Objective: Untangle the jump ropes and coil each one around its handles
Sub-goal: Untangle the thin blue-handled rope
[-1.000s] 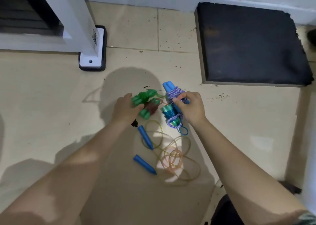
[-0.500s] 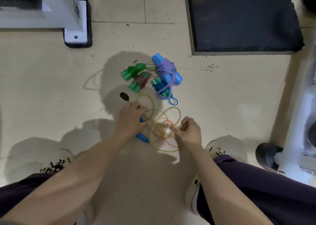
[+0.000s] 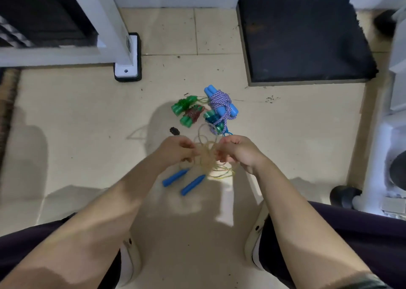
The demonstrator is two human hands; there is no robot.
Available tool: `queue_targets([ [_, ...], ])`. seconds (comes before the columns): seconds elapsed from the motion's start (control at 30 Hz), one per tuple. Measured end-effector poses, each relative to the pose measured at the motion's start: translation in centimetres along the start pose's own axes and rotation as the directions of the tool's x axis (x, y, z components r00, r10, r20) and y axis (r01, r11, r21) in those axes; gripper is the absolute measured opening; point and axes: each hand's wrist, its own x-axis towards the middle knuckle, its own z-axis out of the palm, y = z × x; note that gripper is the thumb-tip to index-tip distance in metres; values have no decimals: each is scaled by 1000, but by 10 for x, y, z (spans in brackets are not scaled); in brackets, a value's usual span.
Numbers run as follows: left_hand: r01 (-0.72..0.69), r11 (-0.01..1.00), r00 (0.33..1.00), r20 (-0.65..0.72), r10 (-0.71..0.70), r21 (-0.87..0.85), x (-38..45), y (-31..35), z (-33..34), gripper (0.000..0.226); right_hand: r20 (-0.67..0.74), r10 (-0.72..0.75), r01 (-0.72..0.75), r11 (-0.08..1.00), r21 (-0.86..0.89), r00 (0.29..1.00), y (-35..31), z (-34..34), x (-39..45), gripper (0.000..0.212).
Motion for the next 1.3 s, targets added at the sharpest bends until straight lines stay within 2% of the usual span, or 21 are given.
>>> queue_targets([
  [0.07, -55, 998, 998, 35, 57, -44, -29, 30, -14, 26, 101, -67, 69, 998, -10, 993, -37, 14, -23, 7],
  [0.17, -140, 989, 983, 110, 144, -43, -81, 70, -33, 39, 176, -177, 178, 984, 8, 968, -90, 37, -67, 10],
  [0.27, -260, 963, 953, 142, 268, -76, -143, 110, -49, 18, 237, -291, 292, 956, 28, 927, -138, 56, -123, 14],
  [0.37, -329, 943, 943, 41, 331, -50, -200, 143, -70, 11, 244, -393, 403, 915, 12, 887, -179, 68, -184, 17],
  [0.47, -393, 915, 919, 8, 394, 93, -258, 166, -93, 9, 216, -489, 514, 855, -76, 845, -210, 67, -240, 16],
  [0.53, -391, 895, 917, 8, 398, 215, -294, 175, -105, 19, 214, -542, 572, 812, -117, 813, -225, 63, -272, 15],
  [0.57, -365, 875, 920, -19, 391, 317, -309, 179, -109, 26, 221, -562, 595, 794, -127, 797, -230, 62, -286, 14],
  [0.63, -226, 771, 919, -131, 371, 596, -332, 184, -111, 50, 240, -594, 631, 765, -127, 768, -237, 64, -309, 14],
  [0.7, -115, 689, 873, -259, 414, 715, -347, 189, -105, 68, 264, -612, 656, 743, -130, 746, -240, 70, -322, 14],
  [0.73, -169, 700, 836, -275, 474, 693, -352, 191, -99, 72, 281, -615, 665, 734, -137, 737, -240, 75, -327, 14],
  [0.77, -285, 735, 809, -257, 529, 616, -355, 193, -93, 72, 297, -616, 672, 727, -143, 730, -239, 81, -329, 14],
  [0.83, -526, 775, 790, -137, 598, 349, -360, 197, -74, 58, 328, -613, 678, 722, -137, 719, -236, 92, -331, 13],
  [0.87, -586, 781, 788, -70, 611, 218, -358, 197, -64, 44, 340, -614, 682, 721, -127, 712, -235, 96, -331, 13],
  [0.9, -610, 782, 785, -36, 619, 130, -354, 196, -56, 30, 343, -618, 685, 719, -119, 708, -234, 99, -329, 14],
  [0.97, -612, 787, 787, -39, 616, 79, -345, 190, -50, 9, 310, -629, 688, 712, -141, 714, -234, 98, -324, 14],
  [1.07, -546, 836, 827, -127, 548, 56, -331, 175, -59, 12, 240, -597, 644, 697, -316, 765, -229, 82, -314, 13],
  [1.2, -532, 835, 823, -148, 549, 140, -322, 167, -64, 12, 320, -346, 471, 635, -612, 882, -197, 78, -297, 15],
  [1.3, -565, 815, 785, -218, 579, 129, -317, 172, -63, 10, 333, -320, 462, 620, -634, 887, -191, 87, -291, 11],
])
